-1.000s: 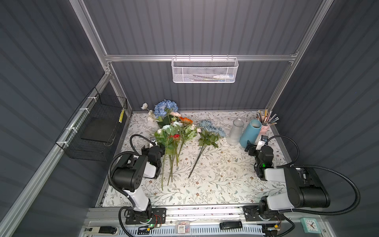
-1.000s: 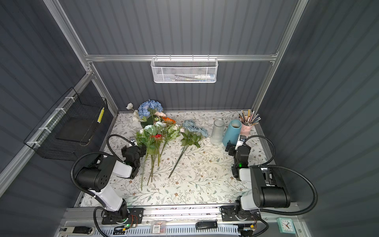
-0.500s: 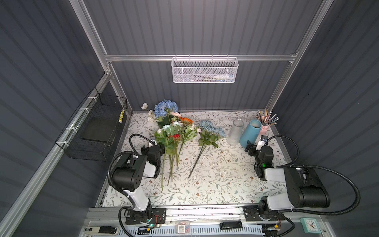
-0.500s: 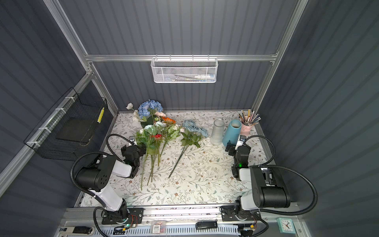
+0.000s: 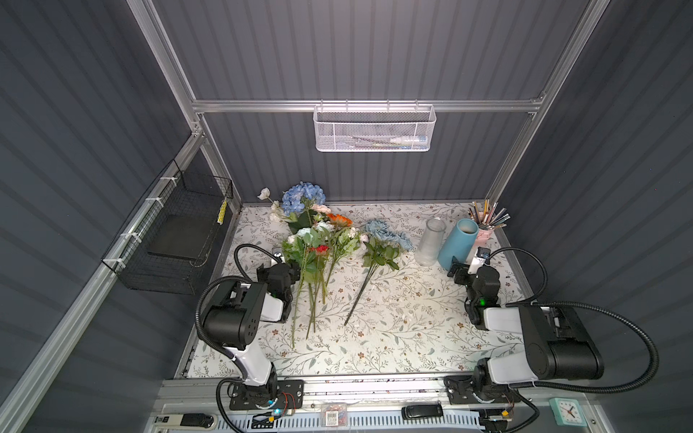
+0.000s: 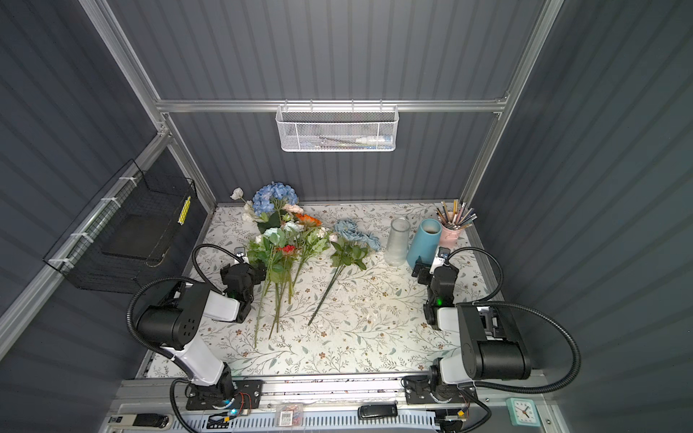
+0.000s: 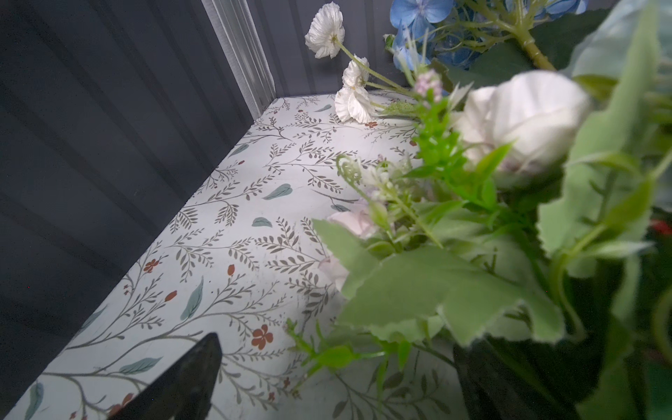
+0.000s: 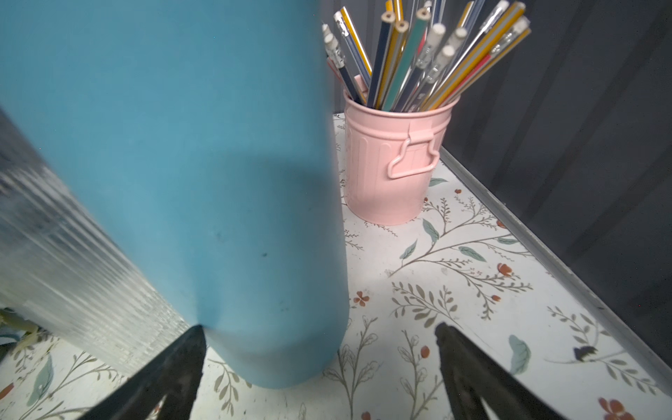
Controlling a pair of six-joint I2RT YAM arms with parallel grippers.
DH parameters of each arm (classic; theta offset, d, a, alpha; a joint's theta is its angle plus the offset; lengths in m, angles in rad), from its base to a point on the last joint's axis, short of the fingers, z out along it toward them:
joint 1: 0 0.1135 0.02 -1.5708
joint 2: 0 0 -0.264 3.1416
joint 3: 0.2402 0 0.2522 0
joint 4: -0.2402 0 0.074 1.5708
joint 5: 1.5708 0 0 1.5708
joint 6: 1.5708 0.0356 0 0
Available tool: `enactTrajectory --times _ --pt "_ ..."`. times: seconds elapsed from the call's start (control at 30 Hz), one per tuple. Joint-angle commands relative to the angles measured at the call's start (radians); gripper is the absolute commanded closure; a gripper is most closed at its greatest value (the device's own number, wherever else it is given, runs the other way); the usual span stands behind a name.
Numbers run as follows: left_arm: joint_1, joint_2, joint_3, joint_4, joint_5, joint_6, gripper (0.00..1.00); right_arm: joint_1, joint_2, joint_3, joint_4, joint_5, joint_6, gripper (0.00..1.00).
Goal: Arrange flowers in a vase
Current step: Pick up the vase from the top-right of the table.
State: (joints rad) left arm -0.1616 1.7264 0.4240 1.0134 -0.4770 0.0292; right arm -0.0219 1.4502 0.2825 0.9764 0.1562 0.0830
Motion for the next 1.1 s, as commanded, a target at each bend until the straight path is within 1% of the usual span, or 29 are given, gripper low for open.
enactTrajectory --times 0.0,0.07,0.13,0.27,0.37,0.47,0.53,0.6,0.67,0.77,0.87,1.0,1.07 --pt "0.008 -0.002 0.007 0.01 0.01 -0.008 0.01 -0.006 -0.036 0.011 0.023 0.018 -0.009 0.01" --pt "0.007 -0.024 0.009 -0.011 0.03 0.001 0.01 -0.006 -0.092 0.019 -0.043 0.058 0.005 0.01" --pt "0.007 -0.06 0.016 -0.052 0.031 0.008 0.01 -0.006 -0.151 0.044 -0.161 0.091 0.021 0.01" --pt "0.006 -0.169 0.087 -0.317 0.035 0.0 0.01 -0.006 -0.255 0.104 -0.397 0.135 0.06 0.01" --pt "0.007 -0.209 0.136 -0.435 -0.003 -0.028 0.01 -0.004 -0.302 0.147 -0.558 0.126 0.111 0.01" --pt "0.007 -0.237 0.229 -0.637 -0.043 -0.101 0.01 0.0 -0.324 0.207 -0.748 0.112 0.171 0.01" --pt "0.007 -0.25 0.293 -0.781 -0.049 -0.163 0.01 0.006 -0.363 0.247 -0.872 0.106 0.211 0.01" --pt "0.007 -0.263 0.352 -0.911 -0.048 -0.23 0.01 0.013 -0.383 0.279 -0.976 0.08 0.259 0.01" --pt "0.007 -0.283 0.393 -1.002 -0.027 -0.272 0.01 0.028 -0.404 0.301 -1.062 0.037 0.295 0.01" --pt "0.007 -0.327 0.424 -1.054 0.048 -0.317 0.0 0.094 -0.439 0.325 -1.172 0.017 0.323 0.01" --pt "0.007 -0.362 0.448 -1.065 0.169 -0.351 0.01 0.19 -0.473 0.353 -1.258 0.026 0.34 0.01" --pt "0.005 -0.367 0.488 -1.044 0.357 -0.405 0.01 0.316 -0.481 0.397 -1.292 0.015 0.375 0.01" --pt "0.003 -0.362 0.502 -1.016 0.436 -0.435 0.01 0.349 -0.456 0.439 -1.288 0.003 0.386 0.01"
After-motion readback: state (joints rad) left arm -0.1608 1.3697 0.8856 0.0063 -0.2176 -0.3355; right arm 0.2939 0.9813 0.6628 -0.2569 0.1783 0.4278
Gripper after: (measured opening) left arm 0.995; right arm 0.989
